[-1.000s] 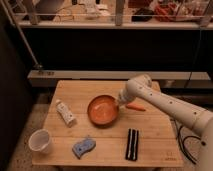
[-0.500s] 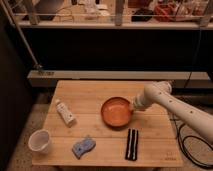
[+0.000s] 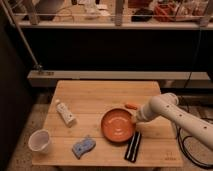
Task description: Drag the ceramic bowl in a circle
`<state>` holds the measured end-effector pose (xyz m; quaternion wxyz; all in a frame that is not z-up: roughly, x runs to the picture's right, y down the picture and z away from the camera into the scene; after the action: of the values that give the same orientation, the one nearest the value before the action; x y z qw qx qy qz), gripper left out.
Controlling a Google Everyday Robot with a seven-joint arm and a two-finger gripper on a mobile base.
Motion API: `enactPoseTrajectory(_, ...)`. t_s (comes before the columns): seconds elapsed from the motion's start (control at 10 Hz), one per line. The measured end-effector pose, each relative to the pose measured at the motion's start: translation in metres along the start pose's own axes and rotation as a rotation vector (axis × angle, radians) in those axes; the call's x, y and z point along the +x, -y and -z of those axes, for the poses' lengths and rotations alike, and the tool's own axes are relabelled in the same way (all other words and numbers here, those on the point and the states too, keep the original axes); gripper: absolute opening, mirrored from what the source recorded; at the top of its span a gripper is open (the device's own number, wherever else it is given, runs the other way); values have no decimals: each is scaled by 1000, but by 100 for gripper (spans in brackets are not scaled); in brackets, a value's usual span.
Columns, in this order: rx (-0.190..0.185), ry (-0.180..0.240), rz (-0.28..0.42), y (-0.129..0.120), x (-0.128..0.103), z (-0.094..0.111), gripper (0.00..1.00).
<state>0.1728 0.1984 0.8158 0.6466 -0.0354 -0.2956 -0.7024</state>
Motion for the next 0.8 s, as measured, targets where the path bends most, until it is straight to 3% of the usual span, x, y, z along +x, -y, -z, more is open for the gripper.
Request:
enactPoseTrajectory(0.4,9,11,130,55,14,-19,1)
enactPoseTrajectory(0.8,33,-1,202,81,77,-37,1)
